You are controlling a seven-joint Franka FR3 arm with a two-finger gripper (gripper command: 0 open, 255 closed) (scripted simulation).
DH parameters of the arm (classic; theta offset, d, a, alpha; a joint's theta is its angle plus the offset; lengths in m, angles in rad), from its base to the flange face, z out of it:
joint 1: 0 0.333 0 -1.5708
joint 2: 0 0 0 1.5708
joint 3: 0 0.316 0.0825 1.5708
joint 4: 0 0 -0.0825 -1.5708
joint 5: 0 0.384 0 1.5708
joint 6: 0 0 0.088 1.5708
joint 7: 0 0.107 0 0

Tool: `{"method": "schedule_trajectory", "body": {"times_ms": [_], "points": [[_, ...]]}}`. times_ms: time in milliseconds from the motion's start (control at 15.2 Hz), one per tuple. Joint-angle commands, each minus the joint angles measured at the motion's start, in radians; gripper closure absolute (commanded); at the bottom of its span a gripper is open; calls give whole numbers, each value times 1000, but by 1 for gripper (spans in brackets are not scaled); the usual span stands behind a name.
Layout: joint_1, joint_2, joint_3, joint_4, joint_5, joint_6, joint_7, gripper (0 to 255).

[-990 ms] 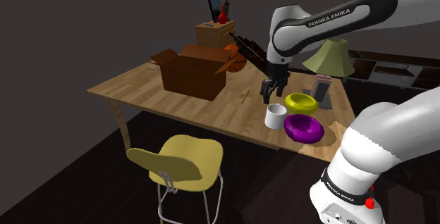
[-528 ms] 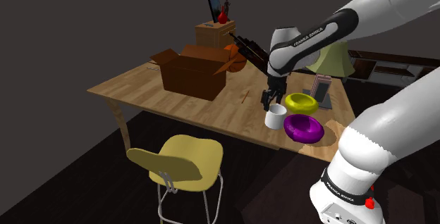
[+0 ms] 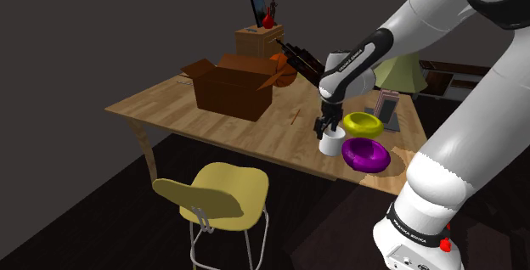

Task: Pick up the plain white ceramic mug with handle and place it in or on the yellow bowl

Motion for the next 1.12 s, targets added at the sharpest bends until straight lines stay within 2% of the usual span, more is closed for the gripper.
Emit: {"method": "schedule_trajectory", "body": {"times_ms": [0,264,792,858,1056], "points": [[0,29,-6,-4,7,34,-11,0],[5,98,-9,-14,32,112,-30,0],[5,98,-9,-14,32,111,-29,0],[5,98,-9,-14,32,111,-29,255],[5,98,-9,-14,32,111,-29,255]]}}
